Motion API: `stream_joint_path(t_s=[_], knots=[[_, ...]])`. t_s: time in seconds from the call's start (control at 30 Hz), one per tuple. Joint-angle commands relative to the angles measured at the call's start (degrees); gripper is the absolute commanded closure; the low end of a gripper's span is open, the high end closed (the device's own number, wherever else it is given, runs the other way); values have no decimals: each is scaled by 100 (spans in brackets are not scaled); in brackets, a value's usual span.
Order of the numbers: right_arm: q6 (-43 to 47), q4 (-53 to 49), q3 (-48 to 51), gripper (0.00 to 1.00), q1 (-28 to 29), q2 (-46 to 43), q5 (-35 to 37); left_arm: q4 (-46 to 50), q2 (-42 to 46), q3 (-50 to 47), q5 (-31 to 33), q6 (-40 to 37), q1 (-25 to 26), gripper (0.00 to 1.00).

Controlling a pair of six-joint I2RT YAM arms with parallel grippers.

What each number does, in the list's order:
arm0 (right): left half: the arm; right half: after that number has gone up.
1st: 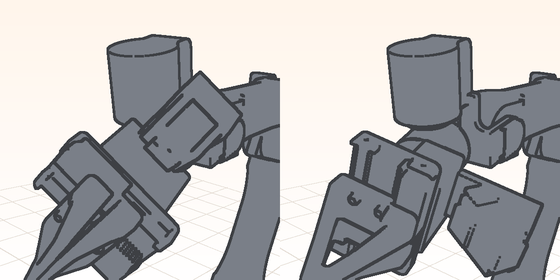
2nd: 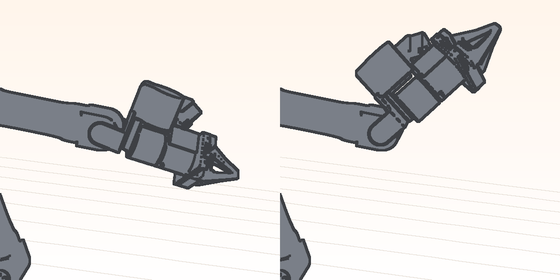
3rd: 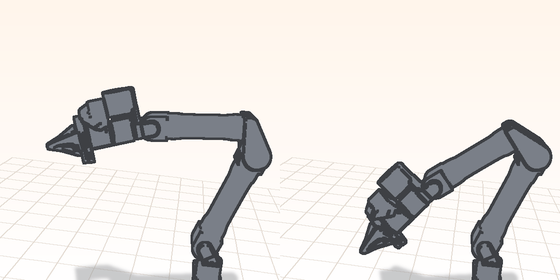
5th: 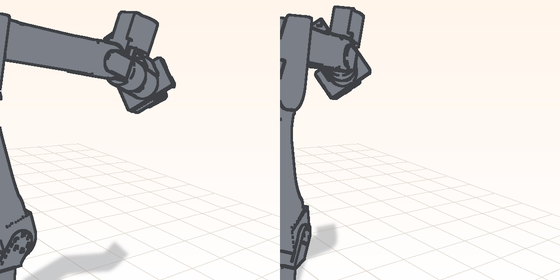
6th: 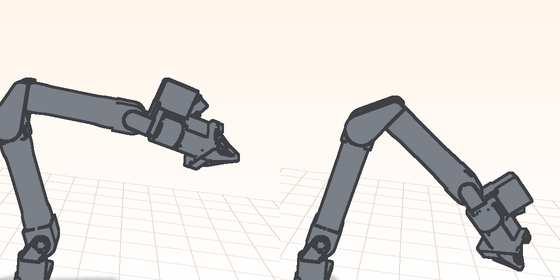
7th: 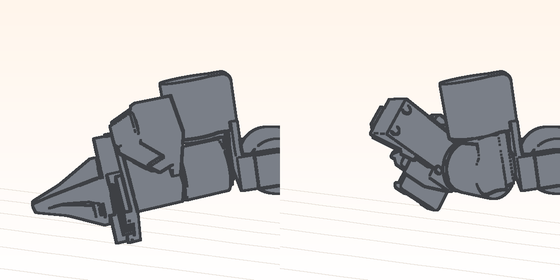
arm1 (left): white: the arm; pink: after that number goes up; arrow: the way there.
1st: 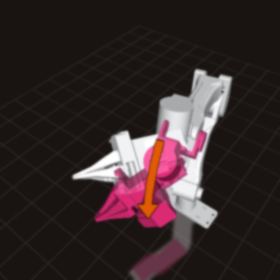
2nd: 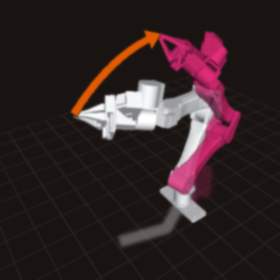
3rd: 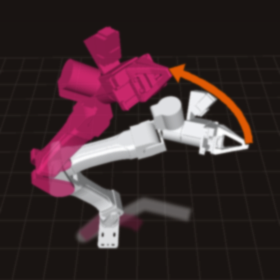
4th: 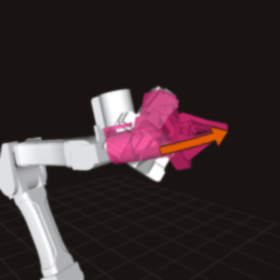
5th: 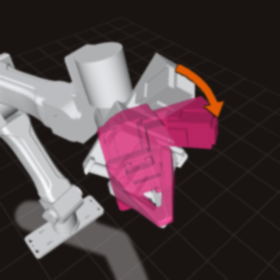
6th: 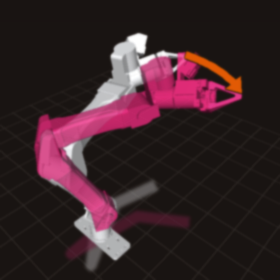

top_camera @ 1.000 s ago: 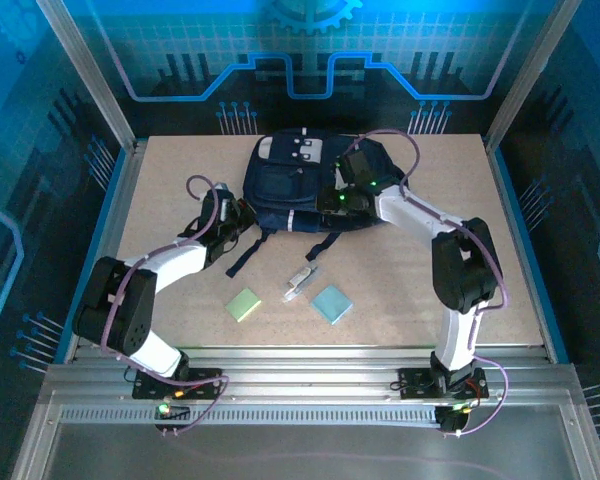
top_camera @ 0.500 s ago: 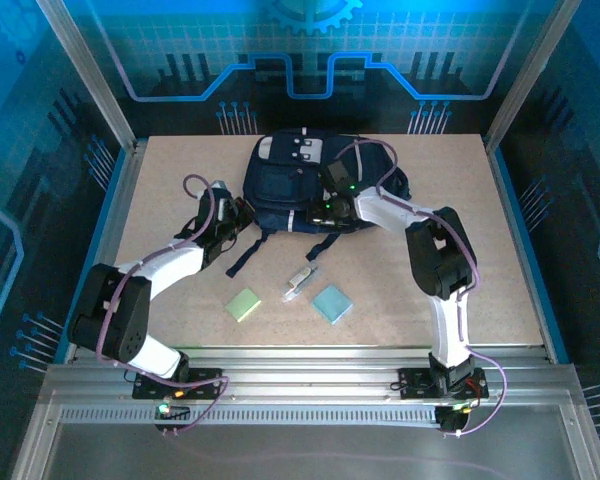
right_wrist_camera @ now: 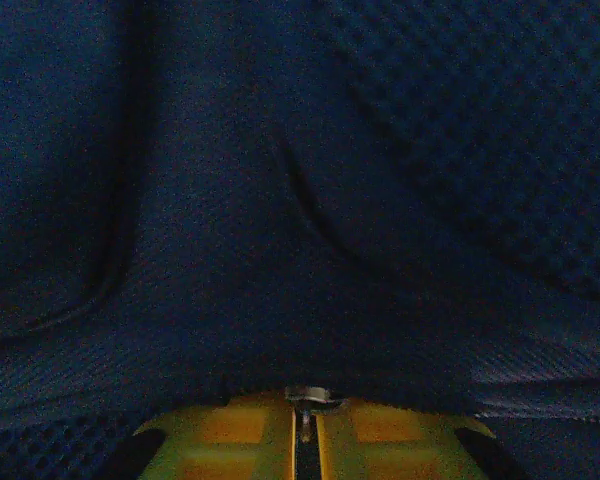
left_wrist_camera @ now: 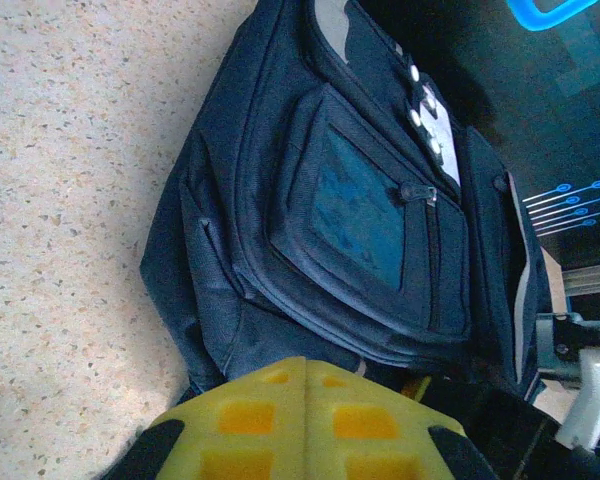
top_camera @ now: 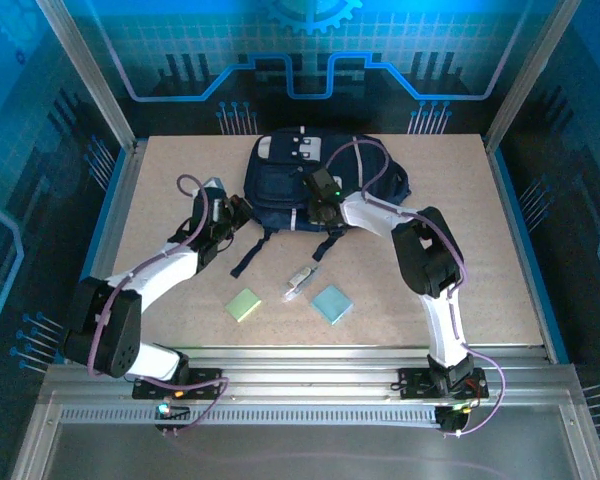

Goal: Pack the student bag

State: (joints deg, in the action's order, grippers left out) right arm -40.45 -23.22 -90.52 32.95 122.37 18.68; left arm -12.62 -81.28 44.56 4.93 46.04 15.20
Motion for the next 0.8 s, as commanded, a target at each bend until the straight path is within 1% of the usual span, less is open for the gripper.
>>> stream_joint_path(t_s=[0.0,0.03,0.07,0.1,0.13,0.17,0.23,0.33,0.37,0.47,0.6,0.67,0.77], knots=[[-398,906,349,91,-199,-155,172,174,216,-94,2,-201,-17,100],[-322,999,377,95,-206,-236,127,213,234,-95,-30,-183,-17,100],[-188,977,339,100,-212,-314,29,241,248,-102,-62,-155,-22,97],[-79,925,292,100,-227,-367,-105,243,257,-128,-107,-110,-17,92],[56,859,244,100,-257,-441,-366,234,261,-167,-156,-38,-10,83],[219,800,208,100,-303,-528,-768,214,253,-210,-220,68,-1,69],[398,675,186,100,-358,-686,-1429,161,220,-290,-297,245,34,48],[574,356,81,100,-386,-865,-2223,85,142,-360,-255,425,218,27],[577,267,41,100,-387,-892,-2484,53,89,-356,-238,462,289,23],[459,137,-36,100,-386,-924,-3141,-108,-196,-292,-267,623,455,18],[192,282,-36,100,-375,-925,-3784,-384,-754,-71,-371,798,609,18],[64,391,-10,100,-359,-925,-4061,-444,-974,77,-236,732,691,19],[7,468,24,100,-359,-984,-4236,-434,-1277,308,-45,577,728,21]])
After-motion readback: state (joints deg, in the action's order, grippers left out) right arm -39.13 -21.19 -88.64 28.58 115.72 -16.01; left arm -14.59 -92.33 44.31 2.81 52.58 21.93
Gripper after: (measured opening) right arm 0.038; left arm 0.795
